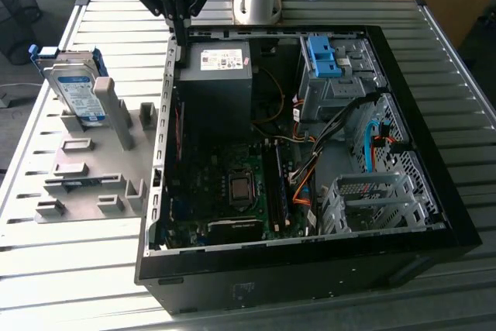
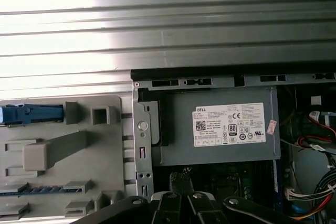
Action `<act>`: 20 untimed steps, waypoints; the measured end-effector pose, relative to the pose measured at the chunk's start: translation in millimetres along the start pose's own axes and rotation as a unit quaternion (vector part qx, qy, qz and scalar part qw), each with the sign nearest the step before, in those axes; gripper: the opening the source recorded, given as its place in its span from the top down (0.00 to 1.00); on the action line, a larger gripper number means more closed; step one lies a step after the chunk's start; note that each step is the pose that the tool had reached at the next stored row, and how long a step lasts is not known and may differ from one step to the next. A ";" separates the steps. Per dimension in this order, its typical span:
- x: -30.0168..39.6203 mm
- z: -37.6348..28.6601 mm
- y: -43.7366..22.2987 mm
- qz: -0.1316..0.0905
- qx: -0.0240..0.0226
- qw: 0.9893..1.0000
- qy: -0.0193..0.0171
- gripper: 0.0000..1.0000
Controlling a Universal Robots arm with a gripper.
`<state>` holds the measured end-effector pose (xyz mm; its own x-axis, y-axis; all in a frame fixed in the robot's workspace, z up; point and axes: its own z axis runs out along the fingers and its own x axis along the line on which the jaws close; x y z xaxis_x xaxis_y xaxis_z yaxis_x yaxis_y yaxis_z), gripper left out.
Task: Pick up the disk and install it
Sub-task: 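Reach for the disk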
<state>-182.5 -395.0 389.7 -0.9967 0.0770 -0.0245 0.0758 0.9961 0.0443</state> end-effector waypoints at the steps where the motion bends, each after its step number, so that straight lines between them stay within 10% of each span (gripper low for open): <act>1: 0.7 0.1 0.4 0.000 0.000 1.000 0.000 0.89; 20: 15.2 2.8 13.9 0.000 0.000 1.000 0.000 0.89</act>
<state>-196.5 -379.9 387.1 -0.9967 0.0768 -0.0245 0.0757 0.9961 0.0443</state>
